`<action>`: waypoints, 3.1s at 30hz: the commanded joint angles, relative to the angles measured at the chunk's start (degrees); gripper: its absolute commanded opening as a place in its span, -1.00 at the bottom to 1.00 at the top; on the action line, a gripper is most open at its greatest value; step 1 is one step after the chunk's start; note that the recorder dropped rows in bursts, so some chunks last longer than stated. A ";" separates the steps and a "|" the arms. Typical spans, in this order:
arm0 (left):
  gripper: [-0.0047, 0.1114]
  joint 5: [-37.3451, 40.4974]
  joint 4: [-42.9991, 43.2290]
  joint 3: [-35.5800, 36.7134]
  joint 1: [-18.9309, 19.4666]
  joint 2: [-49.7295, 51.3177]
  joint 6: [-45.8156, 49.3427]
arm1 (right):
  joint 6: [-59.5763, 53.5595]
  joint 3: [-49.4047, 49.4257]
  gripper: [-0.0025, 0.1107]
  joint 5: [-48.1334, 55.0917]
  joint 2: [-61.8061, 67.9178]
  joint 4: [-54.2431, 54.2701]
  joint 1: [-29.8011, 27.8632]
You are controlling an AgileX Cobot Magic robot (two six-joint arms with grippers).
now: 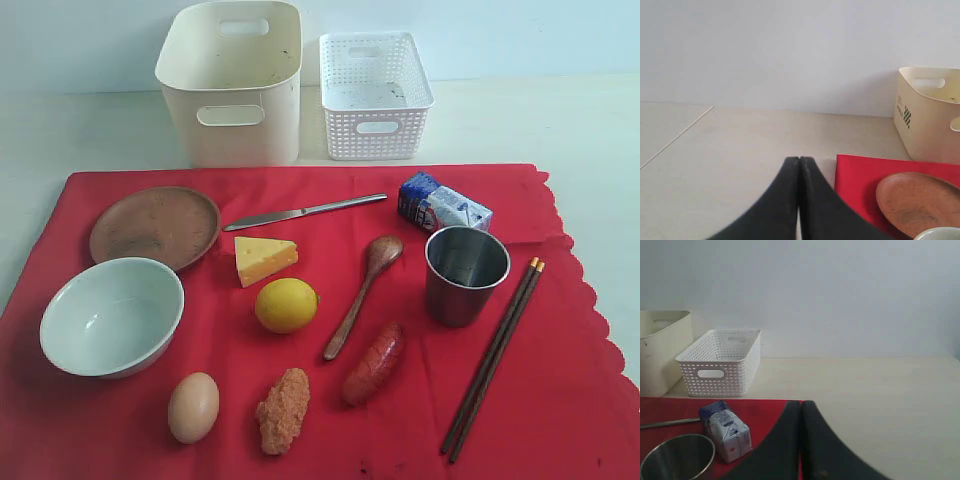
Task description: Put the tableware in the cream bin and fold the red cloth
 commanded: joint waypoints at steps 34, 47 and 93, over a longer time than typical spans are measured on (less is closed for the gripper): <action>-0.90 -0.15 -0.35 0.13 0.12 -0.29 -0.40 | 20.11 -5.62 -0.96 -17.51 1.18 -1.04 0.08; -0.90 -0.15 -0.35 0.13 0.12 -0.29 -0.40 | 19.74 -20.40 -0.96 -8.81 37.74 -3.05 0.08; -0.90 -0.15 -0.35 0.13 0.12 -0.29 -0.40 | -5.81 -59.02 0.43 10.94 105.96 2.97 44.76</action>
